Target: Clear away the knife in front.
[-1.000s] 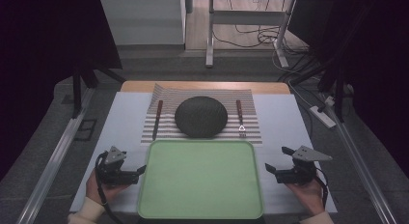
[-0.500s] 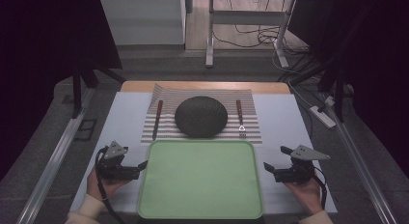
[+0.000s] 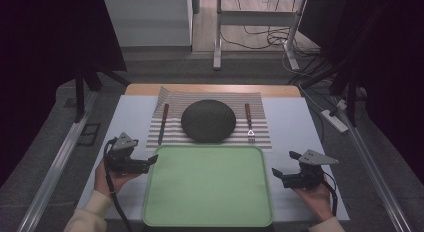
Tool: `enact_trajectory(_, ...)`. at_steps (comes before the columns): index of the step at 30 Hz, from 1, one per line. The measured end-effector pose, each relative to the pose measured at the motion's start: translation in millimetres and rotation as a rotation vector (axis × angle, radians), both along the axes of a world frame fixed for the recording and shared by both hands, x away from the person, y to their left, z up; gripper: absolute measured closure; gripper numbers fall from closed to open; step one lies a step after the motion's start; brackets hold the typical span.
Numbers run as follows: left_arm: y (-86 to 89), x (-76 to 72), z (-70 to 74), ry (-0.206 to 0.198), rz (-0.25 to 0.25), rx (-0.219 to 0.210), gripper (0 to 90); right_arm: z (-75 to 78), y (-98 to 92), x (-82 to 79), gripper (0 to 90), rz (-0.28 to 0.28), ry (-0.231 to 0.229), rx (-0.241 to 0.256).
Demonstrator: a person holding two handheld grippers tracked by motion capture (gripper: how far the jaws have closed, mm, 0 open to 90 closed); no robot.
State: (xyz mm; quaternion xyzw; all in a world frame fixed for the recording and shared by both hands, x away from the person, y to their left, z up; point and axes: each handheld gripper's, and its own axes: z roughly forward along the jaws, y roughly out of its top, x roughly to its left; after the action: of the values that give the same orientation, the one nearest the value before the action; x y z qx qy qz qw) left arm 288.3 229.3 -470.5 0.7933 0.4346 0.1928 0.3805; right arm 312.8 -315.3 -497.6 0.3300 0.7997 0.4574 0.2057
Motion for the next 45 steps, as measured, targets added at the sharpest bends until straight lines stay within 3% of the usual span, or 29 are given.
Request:
enact_trajectory(4,-3.8,8.2,4.6,-0.023,-0.013,-0.006,10.1,-0.8,0.8,0.1,7.0,0.002,0.009,-0.011)
enact_trajectory(23,-9.6,50.1,12.5,0.0,-0.05,-0.012,11.1,-1.5,1.1,1.3,7.0,0.002,0.019,-0.012)
enact_trajectory(31,-8.5,72.5,13.1,-0.003,-0.031,-0.015,13.8,-2.0,1.5,1.7,7.0,0.004,0.022,-0.015)
enact_trajectory(45,-17.0,115.9,-2.0,0.063,-0.044,0.012,22.9,-2.1,1.4,1.6,7.2,0.006,0.024,-0.018)
